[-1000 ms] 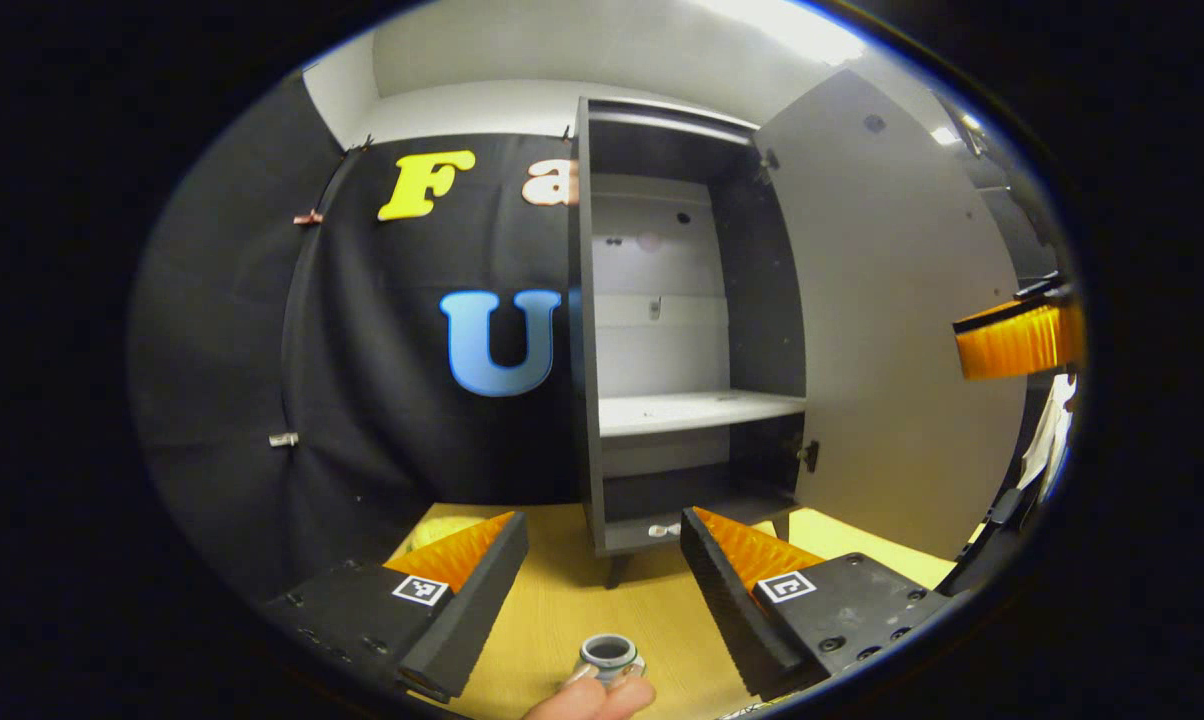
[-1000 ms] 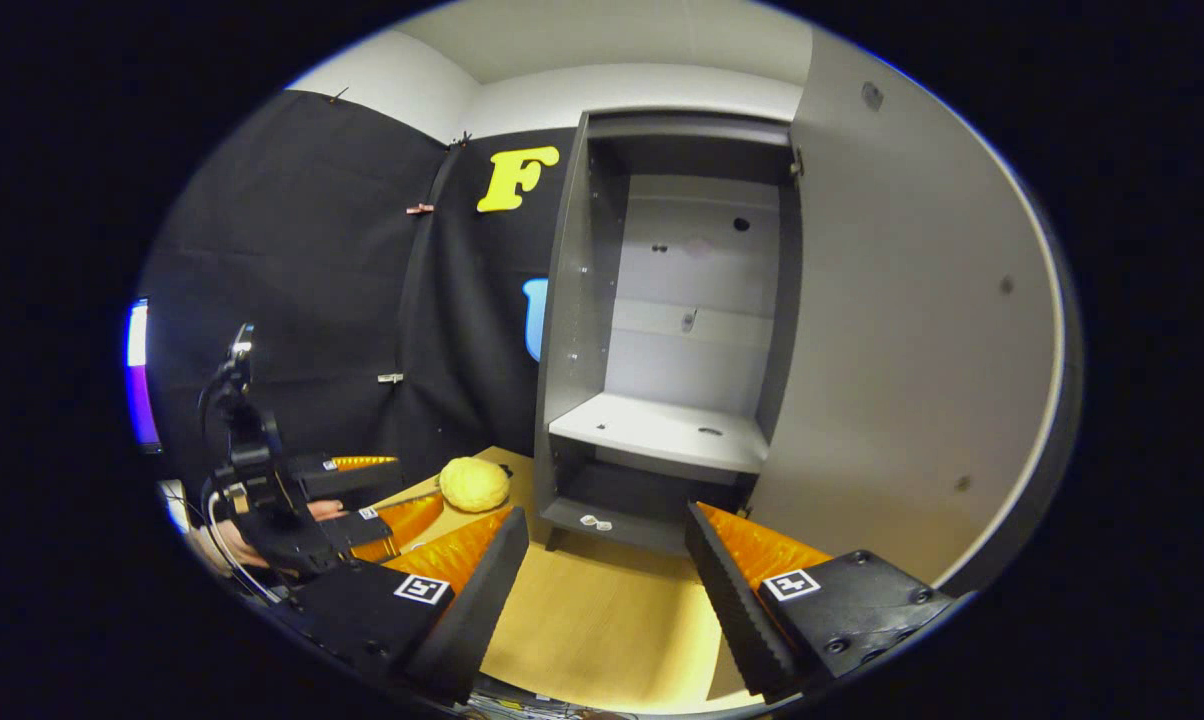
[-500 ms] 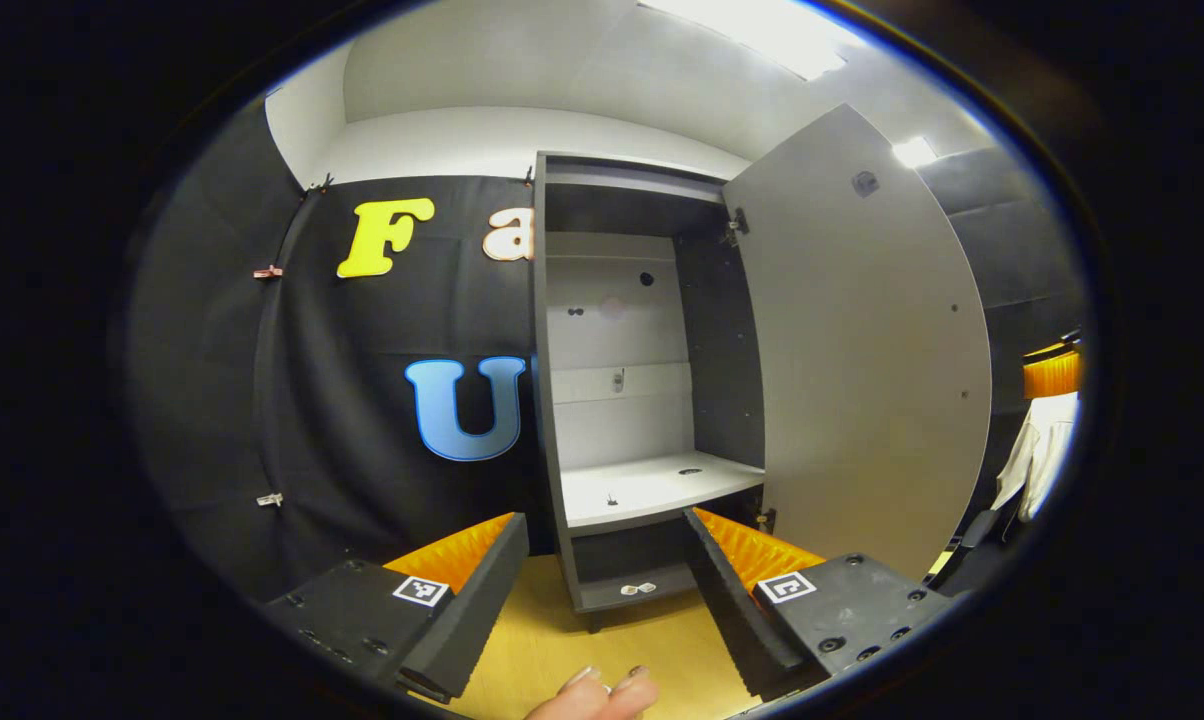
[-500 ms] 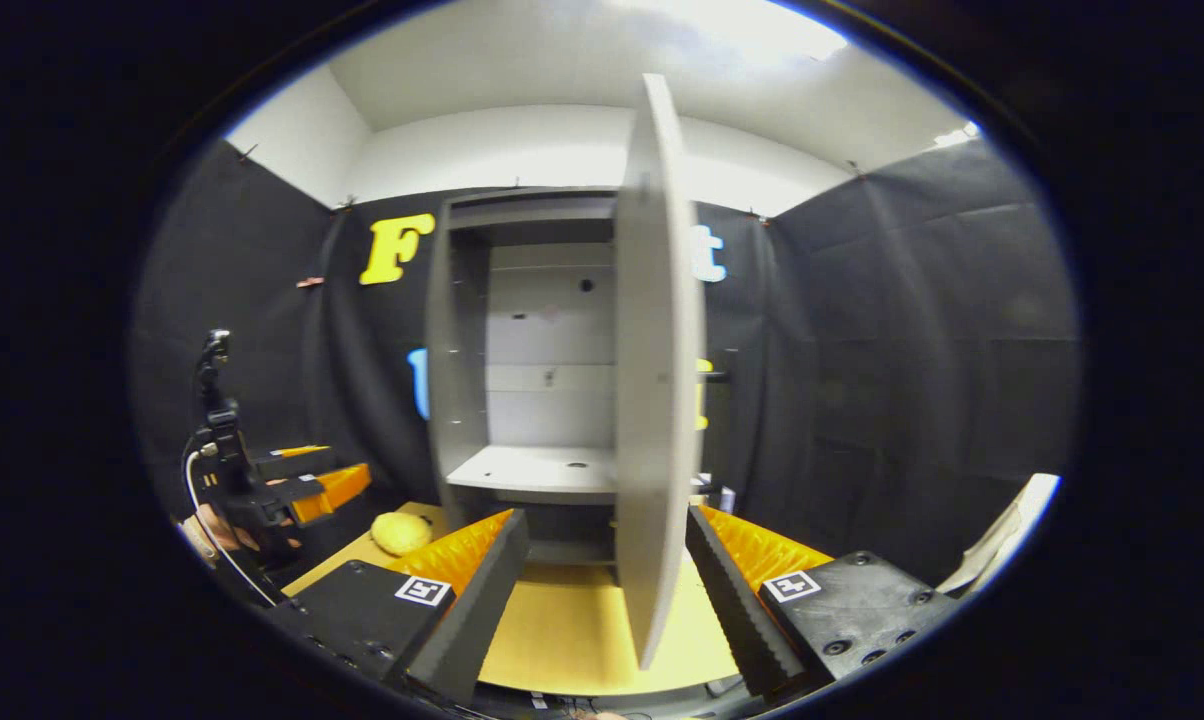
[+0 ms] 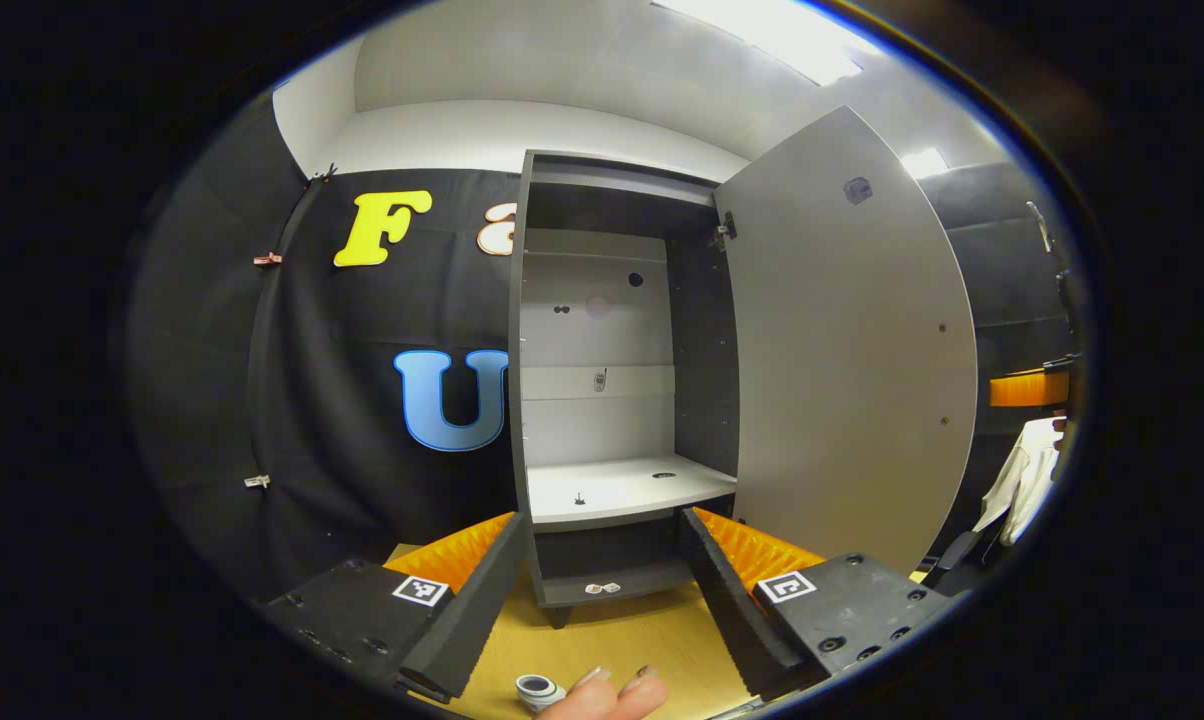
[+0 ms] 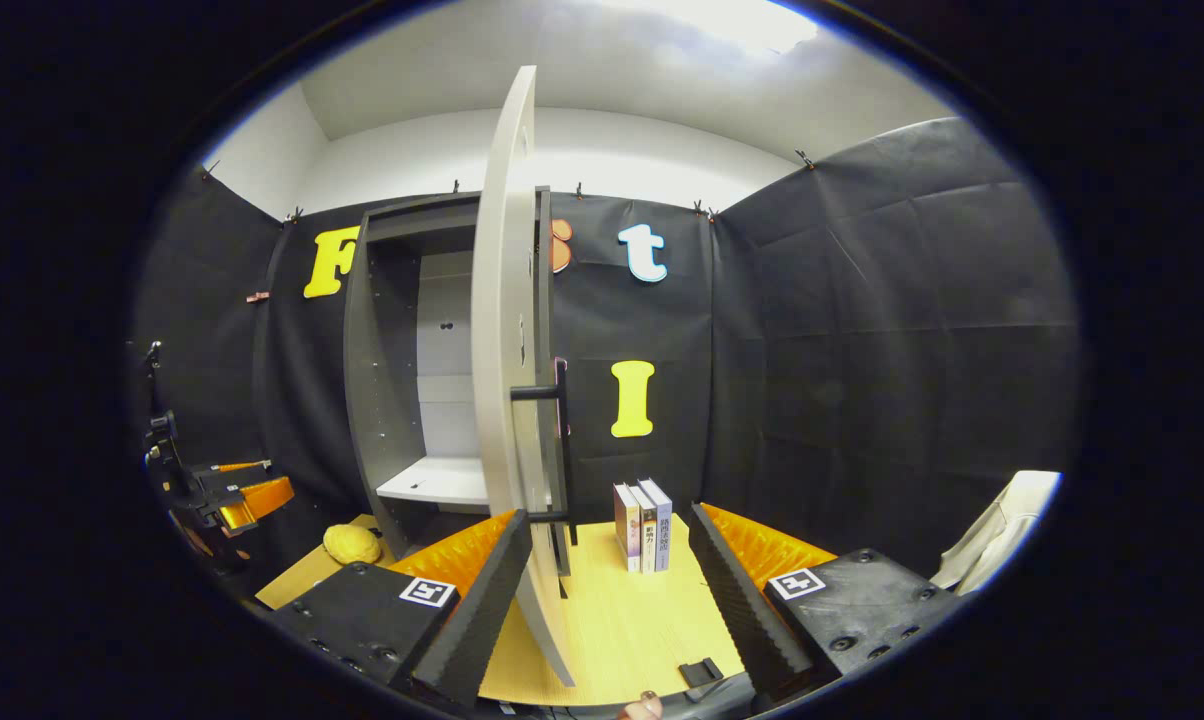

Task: Open the cabinet door with the right hand, grasp the bottle in the cabinet with the left hand and place it on the coaster, then close the cabinet door with the right hand.

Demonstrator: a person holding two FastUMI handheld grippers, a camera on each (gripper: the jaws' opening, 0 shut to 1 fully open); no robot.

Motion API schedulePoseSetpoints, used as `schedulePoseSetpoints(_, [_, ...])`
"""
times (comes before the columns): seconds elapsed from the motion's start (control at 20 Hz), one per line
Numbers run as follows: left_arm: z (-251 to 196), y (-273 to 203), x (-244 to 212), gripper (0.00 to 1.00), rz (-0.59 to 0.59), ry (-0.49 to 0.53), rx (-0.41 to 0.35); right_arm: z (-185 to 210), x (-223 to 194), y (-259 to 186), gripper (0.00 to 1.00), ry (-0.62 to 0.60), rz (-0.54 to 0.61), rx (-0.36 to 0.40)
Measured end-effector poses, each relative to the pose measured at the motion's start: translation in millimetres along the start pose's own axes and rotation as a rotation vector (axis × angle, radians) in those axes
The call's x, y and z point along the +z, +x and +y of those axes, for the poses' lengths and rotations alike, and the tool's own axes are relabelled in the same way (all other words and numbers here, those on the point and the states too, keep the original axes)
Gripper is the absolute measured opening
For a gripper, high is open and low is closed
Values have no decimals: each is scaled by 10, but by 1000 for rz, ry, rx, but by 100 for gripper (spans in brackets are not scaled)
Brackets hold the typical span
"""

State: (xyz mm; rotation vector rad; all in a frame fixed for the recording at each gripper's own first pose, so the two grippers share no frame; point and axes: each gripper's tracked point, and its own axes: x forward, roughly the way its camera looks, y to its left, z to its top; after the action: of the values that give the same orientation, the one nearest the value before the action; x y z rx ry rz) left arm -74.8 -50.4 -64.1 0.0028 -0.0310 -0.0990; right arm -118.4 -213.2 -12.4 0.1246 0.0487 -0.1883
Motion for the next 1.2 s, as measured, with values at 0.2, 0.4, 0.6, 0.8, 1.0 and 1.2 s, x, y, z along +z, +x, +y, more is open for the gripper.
schedulePoseSetpoints(0.2, [51,-143,-38,96,15,-13,69,-12,48,276,98,5,-19,63])
schedulePoseSetpoints(0.4, [82,-200,-90,97,27,-8,102,61,35,411,97,-30,-31,118])
schedulePoseSetpoints(0.6, [111,-126,-76,96,27,9,80,167,6,388,96,-15,-12,128])
schedulePoseSetpoints(0.8, [229,17,-36,97,17,-5,35,455,-42,340,96,-6,0,118])
schedulePoseSetpoints(1.0, [453,147,-27,96,14,-7,-7,892,-69,294,100,-24,5,122])
schedulePoseSetpoints(1.2, [716,224,-49,96,15,9,-37,1460,-162,322,96,-18,22,168])
